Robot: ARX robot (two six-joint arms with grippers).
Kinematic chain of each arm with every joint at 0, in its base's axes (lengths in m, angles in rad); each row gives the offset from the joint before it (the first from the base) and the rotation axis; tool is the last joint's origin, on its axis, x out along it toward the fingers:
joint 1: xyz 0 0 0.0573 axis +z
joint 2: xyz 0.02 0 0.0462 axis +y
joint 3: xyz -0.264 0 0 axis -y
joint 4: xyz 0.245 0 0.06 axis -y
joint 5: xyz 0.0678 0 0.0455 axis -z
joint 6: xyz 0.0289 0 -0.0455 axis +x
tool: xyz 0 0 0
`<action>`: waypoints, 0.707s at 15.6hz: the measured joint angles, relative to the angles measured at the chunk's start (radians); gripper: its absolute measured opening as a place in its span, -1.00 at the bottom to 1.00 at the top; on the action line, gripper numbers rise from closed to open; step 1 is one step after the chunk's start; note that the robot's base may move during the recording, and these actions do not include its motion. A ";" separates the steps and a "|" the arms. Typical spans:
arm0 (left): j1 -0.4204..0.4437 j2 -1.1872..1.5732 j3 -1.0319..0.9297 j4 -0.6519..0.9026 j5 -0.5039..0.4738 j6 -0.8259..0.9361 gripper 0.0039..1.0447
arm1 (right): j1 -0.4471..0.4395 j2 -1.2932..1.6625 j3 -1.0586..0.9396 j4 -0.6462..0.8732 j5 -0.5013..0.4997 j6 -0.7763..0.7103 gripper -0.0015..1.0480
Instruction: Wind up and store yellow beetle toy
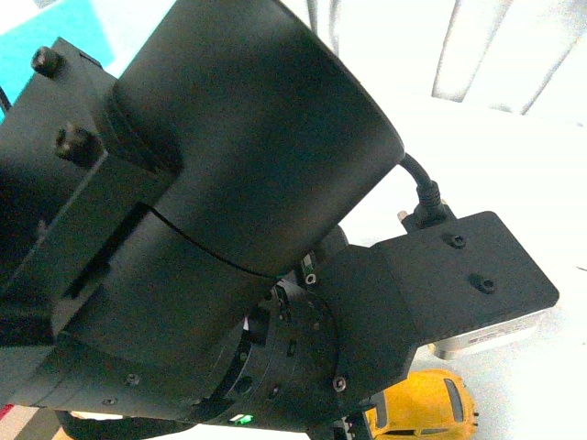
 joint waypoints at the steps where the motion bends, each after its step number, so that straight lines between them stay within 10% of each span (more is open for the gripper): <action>1: -0.001 0.013 0.000 0.014 -0.017 0.000 0.88 | 0.000 0.000 0.000 0.000 0.000 0.000 0.87; 11: -0.076 0.132 0.026 0.090 -0.138 -0.044 0.88 | 0.000 0.000 0.000 0.000 0.000 0.000 0.87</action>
